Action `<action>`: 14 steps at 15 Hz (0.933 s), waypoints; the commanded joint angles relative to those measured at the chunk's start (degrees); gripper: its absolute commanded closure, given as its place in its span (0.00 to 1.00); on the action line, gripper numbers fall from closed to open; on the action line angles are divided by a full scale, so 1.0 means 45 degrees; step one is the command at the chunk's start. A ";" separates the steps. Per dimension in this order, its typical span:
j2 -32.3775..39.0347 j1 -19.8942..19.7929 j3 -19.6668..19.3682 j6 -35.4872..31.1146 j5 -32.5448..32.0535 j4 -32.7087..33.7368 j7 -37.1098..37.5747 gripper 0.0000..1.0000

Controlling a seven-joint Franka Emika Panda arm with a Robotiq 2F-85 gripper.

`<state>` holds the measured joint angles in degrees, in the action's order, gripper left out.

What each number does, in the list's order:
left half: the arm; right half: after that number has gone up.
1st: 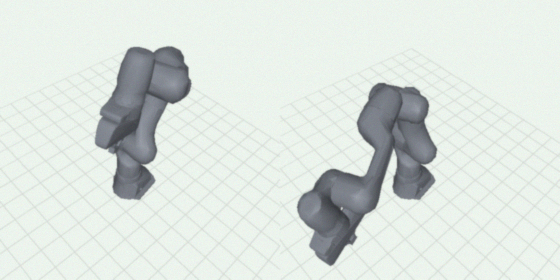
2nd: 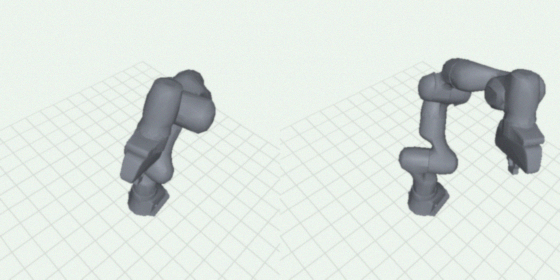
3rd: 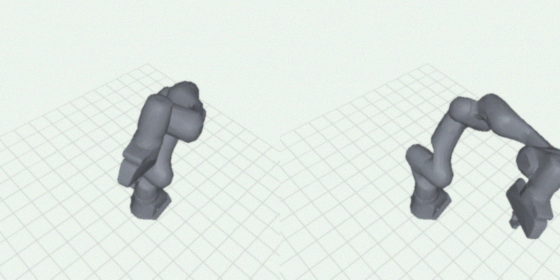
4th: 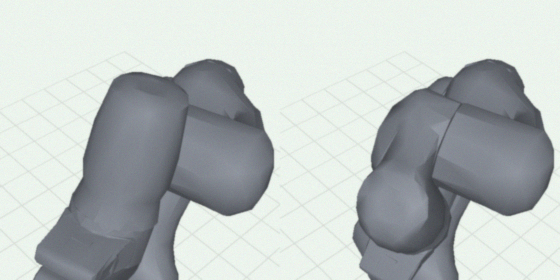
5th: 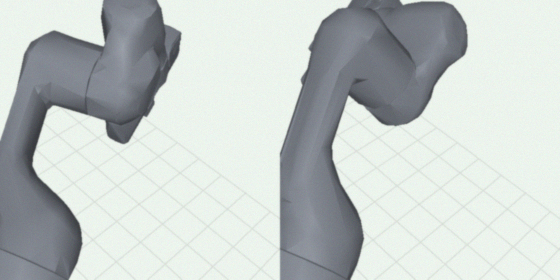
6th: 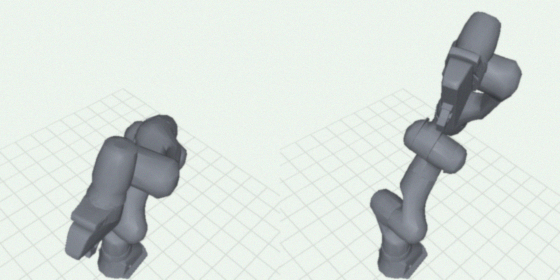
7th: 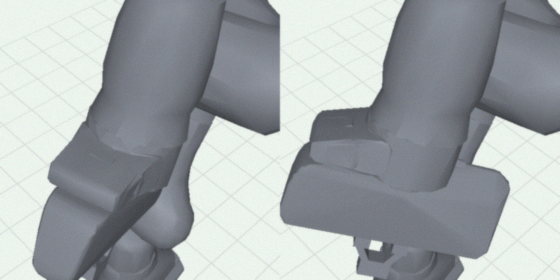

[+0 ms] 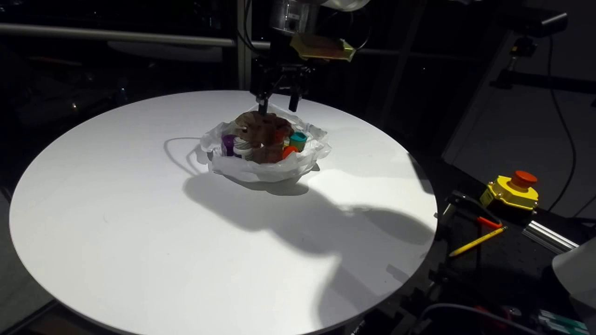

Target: Pick up the objects from the plastic bag and them on the table.

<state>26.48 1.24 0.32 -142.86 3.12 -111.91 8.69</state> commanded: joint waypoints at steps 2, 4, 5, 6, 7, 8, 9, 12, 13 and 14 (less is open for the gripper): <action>0.1608 -0.0042 0.0056 -0.0563 0.0700 0.1809 0.0396 0.00; 0.2092 -0.0028 0.0018 -0.0568 0.0847 0.2359 0.0501 0.00; 0.2276 -0.0043 0.0020 -0.0504 0.0923 0.2600 0.0546 0.00; 0.2374 -0.0001 -0.0064 -0.0341 0.0885 0.2728 0.0666 0.21; 0.2494 0.0001 -0.0109 -0.0301 0.0870 0.2840 0.0747 0.26; 0.2573 -0.0020 -0.0125 -0.0114 0.0892 0.2944 0.0832 0.32; 0.2620 -0.0027 -0.0157 0.0036 0.0899 0.2968 0.0926 0.42; 0.2692 -0.0050 -0.0240 0.0458 0.0951 0.3016 0.1249 0.65; 0.2671 -0.0063 -0.0261 0.0558 0.0972 0.3050 0.1333 0.72; 0.2521 -0.0061 -0.0298 0.0578 0.0967 0.2953 0.1410 0.79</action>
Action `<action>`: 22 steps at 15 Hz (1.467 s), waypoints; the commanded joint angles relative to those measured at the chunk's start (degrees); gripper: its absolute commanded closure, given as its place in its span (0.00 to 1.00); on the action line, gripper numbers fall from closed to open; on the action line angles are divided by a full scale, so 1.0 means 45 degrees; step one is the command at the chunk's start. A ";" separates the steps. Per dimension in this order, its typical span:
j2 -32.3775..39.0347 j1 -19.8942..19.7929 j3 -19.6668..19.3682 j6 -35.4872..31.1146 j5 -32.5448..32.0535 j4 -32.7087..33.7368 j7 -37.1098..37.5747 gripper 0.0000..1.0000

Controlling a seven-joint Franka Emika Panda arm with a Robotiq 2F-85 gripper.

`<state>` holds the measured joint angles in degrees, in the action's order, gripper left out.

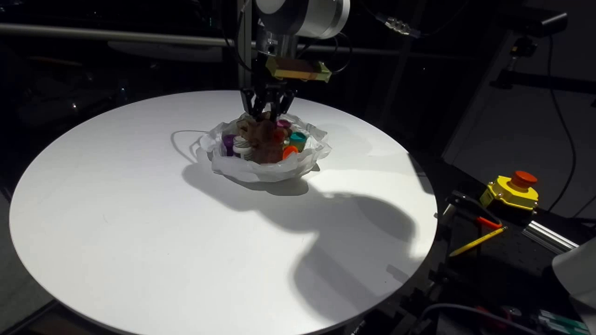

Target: Pick up the objects from the plastic bag and them on the table.

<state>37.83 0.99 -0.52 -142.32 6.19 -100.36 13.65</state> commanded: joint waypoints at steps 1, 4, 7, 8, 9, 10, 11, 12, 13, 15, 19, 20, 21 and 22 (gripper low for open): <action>-0.0111 0.0010 -0.0163 0.0449 0.0245 0.0348 0.0394 0.86; -0.0955 0.0037 -0.0330 0.0300 0.0090 -0.0090 0.0456 0.99; -0.2046 0.0009 -0.0352 0.0382 0.0108 -0.0568 0.0332 0.99; -0.2668 0.0095 -0.0355 0.0465 -0.0004 -0.0883 0.0270 0.97; -0.3129 0.0136 -0.0319 0.0543 -0.0056 -0.1120 0.0199 0.96; -0.3721 0.0250 -0.0237 0.0674 -0.0165 -0.1474 0.0072 0.97; -0.4318 0.0363 -0.0118 0.0736 -0.0261 -0.1885 -0.0075 0.97; -0.4875 0.0494 0.0051 0.0787 -0.0368 -0.2308 -0.0266 0.97; -0.5445 0.0574 0.0266 0.0896 -0.0334 -0.2718 -0.0556 0.97; -0.6409 0.0888 0.0840 0.0997 -0.0263 -0.3681 -0.1324 0.96; -0.7183 0.1765 0.1981 0.0903 -0.0269 -0.5540 -0.2149 0.97; -0.6859 0.1949 0.2184 0.0668 -0.0371 -0.5822 -0.2399 0.97; -0.6712 0.2115 0.2404 0.0438 -0.0379 -0.6168 -0.2759 0.97; -0.6328 0.2299 0.2510 -0.0173 -0.0806 -0.6483 -0.2933 0.97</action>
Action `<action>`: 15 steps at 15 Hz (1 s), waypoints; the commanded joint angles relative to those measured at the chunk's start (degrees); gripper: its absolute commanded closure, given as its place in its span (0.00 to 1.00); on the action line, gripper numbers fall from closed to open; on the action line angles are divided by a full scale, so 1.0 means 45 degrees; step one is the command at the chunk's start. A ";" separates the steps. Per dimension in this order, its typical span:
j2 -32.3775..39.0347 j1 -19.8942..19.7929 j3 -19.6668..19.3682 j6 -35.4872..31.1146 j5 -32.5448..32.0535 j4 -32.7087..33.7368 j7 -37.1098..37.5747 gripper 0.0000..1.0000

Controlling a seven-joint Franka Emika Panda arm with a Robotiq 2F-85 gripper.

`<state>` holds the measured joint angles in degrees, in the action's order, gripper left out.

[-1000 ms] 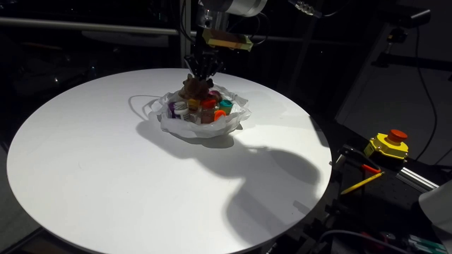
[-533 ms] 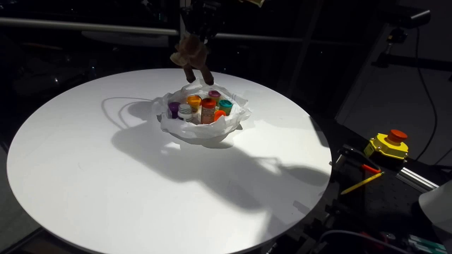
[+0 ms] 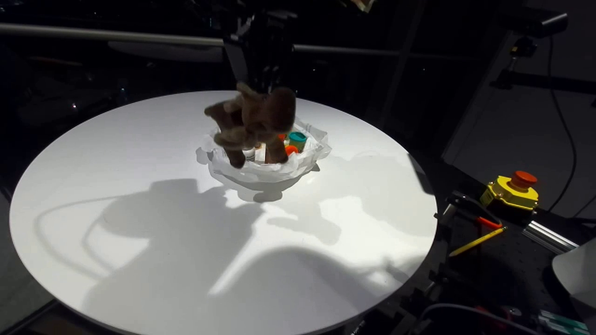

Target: Pick up the objects from the plastic bag and them on the table.

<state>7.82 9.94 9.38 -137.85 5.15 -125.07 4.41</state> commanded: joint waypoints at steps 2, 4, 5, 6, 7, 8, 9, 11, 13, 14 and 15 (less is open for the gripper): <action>0.0953 0.0596 0.0489 -0.2251 -0.1280 -0.1512 -0.1192 0.97; 0.1538 0.0994 0.0235 -0.3501 -0.2800 -0.1816 -0.0652 0.97; 0.1872 0.1337 0.0018 -0.4123 -0.3741 -0.1854 -0.0131 0.97; 0.2255 0.1713 -0.0406 -0.4666 -0.4934 -0.1792 0.0408 0.97; 0.2497 0.2012 -0.0735 -0.4984 -0.5690 -0.1719 0.0766 0.97; 0.2873 0.2341 -0.1113 -0.5209 -0.6409 -0.1570 0.1100 0.97; 0.3143 0.2708 -0.1397 -0.5373 -0.6939 -0.1477 0.1432 0.96; 0.3336 0.2955 -0.1718 -0.5444 -0.7657 -0.1474 0.1657 0.72; 0.3274 0.2895 -0.1619 -0.4912 -0.7143 -0.1423 0.1171 0.57; 0.3063 0.2618 -0.1334 -0.4721 -0.6603 -0.1408 0.0930 0.48; 0.2879 0.2405 -0.1298 -0.4396 -0.6218 -0.1269 0.0904 0.41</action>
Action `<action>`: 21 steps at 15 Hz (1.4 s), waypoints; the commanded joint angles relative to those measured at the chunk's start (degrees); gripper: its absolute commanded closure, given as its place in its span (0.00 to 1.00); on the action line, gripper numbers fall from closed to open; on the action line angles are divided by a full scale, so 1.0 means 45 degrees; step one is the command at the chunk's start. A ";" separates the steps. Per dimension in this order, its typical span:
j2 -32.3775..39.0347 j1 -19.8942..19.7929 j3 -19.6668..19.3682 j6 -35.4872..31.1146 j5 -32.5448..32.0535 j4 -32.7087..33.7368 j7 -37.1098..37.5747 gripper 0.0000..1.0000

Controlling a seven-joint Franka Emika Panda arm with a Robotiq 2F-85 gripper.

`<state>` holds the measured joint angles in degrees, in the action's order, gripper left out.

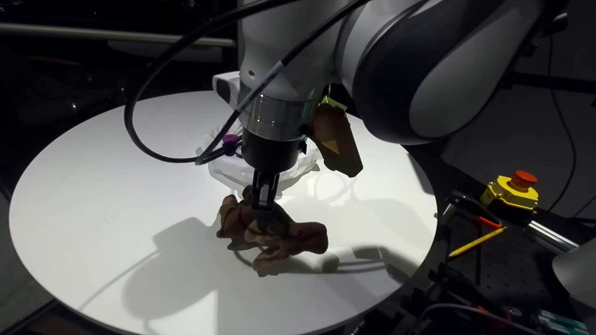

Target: Pick up the objects from the plastic bag and them on the table.

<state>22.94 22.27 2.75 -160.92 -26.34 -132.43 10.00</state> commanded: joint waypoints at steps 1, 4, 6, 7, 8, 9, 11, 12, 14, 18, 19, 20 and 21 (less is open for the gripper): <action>-0.0738 -0.0708 0.0251 0.1075 0.1388 0.0537 -0.0417 0.34; -0.1428 -0.1733 0.0306 0.2324 0.3035 0.1104 -0.0732 0.12; -0.1751 -0.2441 0.0306 0.3077 0.3943 0.1486 -0.1171 0.00; -0.1900 -0.2705 0.0195 0.3304 0.4195 0.1598 -0.1208 0.00; -0.1857 -0.2944 0.0064 0.3485 0.4330 0.1824 -0.1179 0.00; -0.1898 -0.3191 -0.0007 0.3771 0.4486 0.1930 -0.1203 0.00; -0.1685 -0.3514 -0.0174 0.3993 0.4517 0.2158 -0.1017 0.00; -0.1454 -0.3650 -0.0274 0.4019 0.4462 0.2336 -0.0926 0.00; -0.1093 -0.3830 -0.0361 0.3888 0.4387 0.2533 -0.0939 0.00; -0.0348 -0.4599 -0.0376 0.3908 0.5035 0.3380 -0.1984 0.00; -0.0162 -0.4680 -0.0381 0.3934 0.5045 0.3602 -0.2082 0.00; 0.0135 -0.4770 -0.0419 0.3899 0.4977 0.3846 -0.2156 0.00; 0.0240 -0.4887 -0.0279 0.4015 0.5166 0.3996 -0.2388 0.00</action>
<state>21.22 1.15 1.03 -144.26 -5.28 -118.59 2.25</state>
